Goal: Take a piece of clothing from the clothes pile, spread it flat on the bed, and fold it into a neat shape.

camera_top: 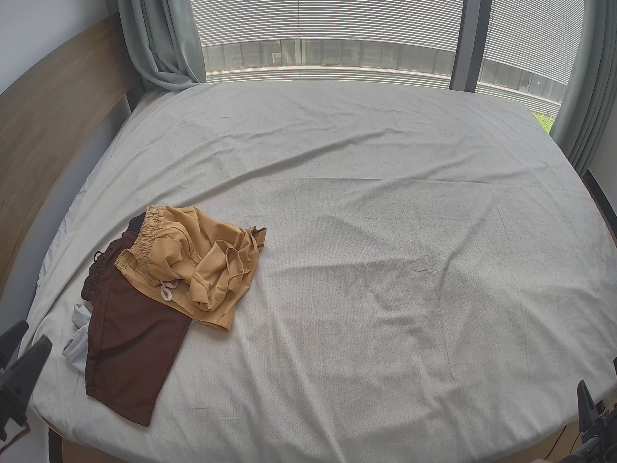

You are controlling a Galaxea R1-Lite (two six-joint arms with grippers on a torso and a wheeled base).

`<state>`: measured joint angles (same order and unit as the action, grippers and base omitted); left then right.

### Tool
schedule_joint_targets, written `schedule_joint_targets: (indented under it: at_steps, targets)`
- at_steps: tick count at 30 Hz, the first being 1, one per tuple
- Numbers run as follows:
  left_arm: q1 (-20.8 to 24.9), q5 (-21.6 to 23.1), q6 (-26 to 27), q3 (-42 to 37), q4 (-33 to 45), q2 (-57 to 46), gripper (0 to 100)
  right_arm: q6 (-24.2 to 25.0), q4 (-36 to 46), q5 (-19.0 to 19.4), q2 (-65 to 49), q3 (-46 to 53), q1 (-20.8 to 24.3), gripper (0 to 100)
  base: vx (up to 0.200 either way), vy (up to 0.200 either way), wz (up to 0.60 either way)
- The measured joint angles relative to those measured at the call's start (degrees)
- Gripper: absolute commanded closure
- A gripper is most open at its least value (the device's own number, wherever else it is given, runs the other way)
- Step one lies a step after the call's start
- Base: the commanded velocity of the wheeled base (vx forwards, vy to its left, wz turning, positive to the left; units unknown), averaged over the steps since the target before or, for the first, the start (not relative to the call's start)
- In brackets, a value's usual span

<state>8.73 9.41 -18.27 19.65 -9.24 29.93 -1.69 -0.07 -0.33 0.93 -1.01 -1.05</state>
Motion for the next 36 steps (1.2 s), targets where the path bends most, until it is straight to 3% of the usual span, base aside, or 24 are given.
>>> schedule_joint_targets:
  at_steps: [6,15,19,27,36]
  targets:
    - [0.3,2.1,-1.3,1.4,-7.9,9.2,0,0.0,0.0,0.0,0.0,0.0,0.0,0,0.000,0.000,0.00]
    - [-0.4,5.0,-1.6,3.9,-8.7,17.3,0,0.0,0.0,0.0,0.0,0.0,0.0,0,0.000,0.000,0.00]
    - [-3.5,9.3,-1.6,5.1,-8.7,20.2,0,0.0,0.0,0.0,0.0,0.0,0.0,0,0.000,0.000,0.00]
    - [-14.0,21.5,-0.8,7.0,-9.4,28.4,0,0.0,0.0,0.0,0.0,0.0,0.1,0,0.000,0.000,0.00]
    - [-18.0,24.0,0.2,9.4,-14.2,39.3,0,0.0,0.0,0.0,0.0,0.0,0.1,0,0.000,0.000,0.00]
